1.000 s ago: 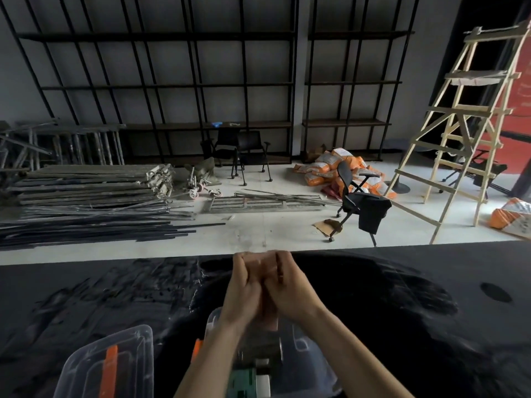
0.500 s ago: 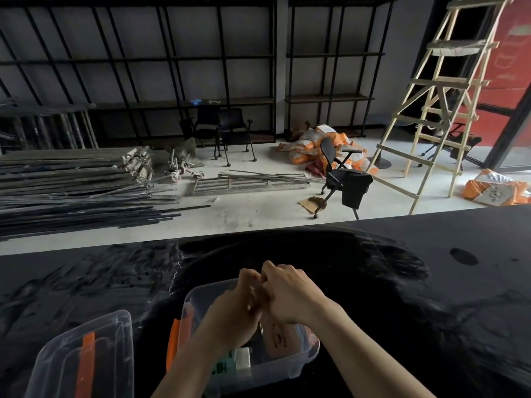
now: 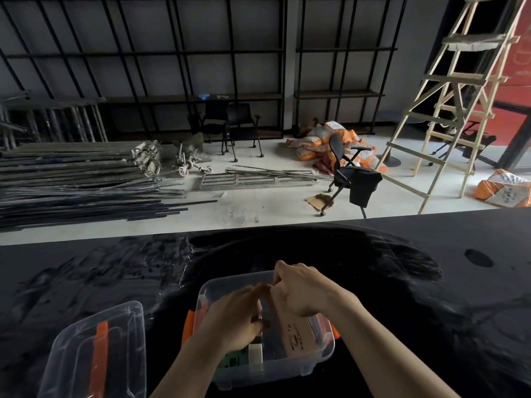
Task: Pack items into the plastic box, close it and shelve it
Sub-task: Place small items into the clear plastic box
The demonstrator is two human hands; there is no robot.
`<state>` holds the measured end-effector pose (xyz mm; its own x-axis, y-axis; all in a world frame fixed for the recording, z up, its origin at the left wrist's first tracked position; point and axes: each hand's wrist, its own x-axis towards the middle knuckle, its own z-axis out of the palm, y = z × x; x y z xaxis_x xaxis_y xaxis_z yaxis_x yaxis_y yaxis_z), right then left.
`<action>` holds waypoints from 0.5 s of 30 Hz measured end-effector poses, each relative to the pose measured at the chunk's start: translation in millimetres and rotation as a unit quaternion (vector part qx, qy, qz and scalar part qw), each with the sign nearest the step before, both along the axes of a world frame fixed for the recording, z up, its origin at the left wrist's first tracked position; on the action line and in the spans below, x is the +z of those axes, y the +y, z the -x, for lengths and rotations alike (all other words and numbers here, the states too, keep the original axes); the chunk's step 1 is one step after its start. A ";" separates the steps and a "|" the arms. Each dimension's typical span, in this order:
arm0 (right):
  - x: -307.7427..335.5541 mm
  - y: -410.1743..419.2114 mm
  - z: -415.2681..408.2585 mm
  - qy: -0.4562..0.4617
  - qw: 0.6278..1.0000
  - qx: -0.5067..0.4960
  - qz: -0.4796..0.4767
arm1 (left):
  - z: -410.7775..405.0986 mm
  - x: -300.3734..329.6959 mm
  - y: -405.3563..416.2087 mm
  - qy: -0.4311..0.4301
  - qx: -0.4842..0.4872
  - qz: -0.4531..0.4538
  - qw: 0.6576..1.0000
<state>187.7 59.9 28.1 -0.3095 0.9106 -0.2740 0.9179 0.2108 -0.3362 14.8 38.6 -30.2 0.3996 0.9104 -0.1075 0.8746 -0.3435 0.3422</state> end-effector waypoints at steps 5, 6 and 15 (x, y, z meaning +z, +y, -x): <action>0.6 1.6 2.9 -0.008 1.000 0.002 0.019 | 0.6 -0.4 -4.7 0.082 0.059 -0.011 0.995; 0.2 1.9 3.6 -0.006 1.000 -0.002 0.022 | 0.6 -0.5 -6.1 0.105 0.063 -0.010 0.992; -18.5 -11.4 27.8 -0.009 0.998 -0.053 0.043 | -5.5 13.4 -8.8 0.040 0.118 -0.052 0.991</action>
